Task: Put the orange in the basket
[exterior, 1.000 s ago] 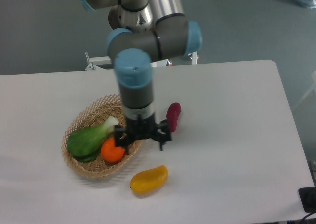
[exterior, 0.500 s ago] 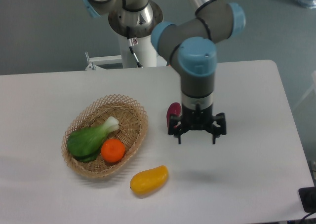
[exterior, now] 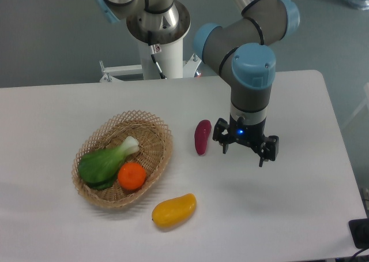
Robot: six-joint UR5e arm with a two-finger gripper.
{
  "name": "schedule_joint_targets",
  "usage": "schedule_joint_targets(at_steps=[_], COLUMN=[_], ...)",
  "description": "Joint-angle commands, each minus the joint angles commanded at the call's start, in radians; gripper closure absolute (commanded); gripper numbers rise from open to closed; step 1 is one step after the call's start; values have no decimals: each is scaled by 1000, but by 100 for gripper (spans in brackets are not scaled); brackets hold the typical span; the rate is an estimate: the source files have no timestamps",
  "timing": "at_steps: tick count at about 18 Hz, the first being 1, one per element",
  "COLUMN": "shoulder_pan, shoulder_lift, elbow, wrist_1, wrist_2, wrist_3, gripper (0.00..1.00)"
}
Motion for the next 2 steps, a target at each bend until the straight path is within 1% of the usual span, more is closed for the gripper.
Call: schedule_joint_targets(at_steps=[2], shoulder_pan=[0], shoulder_lift=[0], elbow=[-2], wrist_1=[2], wrist_2=[0], wrist_3=[-2], gripper=[0])
